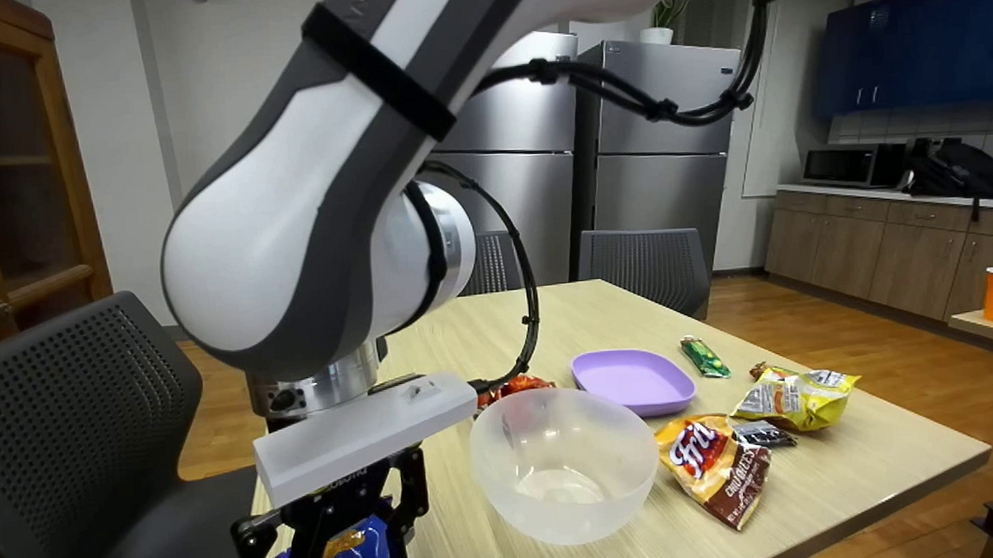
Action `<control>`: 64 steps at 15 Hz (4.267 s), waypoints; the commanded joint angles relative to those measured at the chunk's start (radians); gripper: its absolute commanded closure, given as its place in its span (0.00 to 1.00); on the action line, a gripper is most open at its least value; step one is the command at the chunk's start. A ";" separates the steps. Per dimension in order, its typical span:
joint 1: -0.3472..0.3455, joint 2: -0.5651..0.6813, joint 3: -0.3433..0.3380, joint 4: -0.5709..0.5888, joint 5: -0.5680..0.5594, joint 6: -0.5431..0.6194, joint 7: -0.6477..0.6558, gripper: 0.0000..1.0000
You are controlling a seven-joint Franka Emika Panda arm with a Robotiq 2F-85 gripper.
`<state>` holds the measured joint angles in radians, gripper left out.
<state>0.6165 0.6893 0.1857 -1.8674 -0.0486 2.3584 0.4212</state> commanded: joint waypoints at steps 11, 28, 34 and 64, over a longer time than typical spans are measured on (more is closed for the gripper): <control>0.029 -0.007 -0.021 0.037 -0.026 -0.035 0.006 1.00; -0.108 -0.350 0.012 -0.112 -0.012 -0.173 -0.059 1.00; -0.208 -0.430 0.014 -0.237 0.031 -0.162 -0.044 1.00; -0.285 -0.489 0.010 -0.367 0.093 -0.158 0.020 0.06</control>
<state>0.3265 0.2516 0.1764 -2.2265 0.0403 2.2131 0.4074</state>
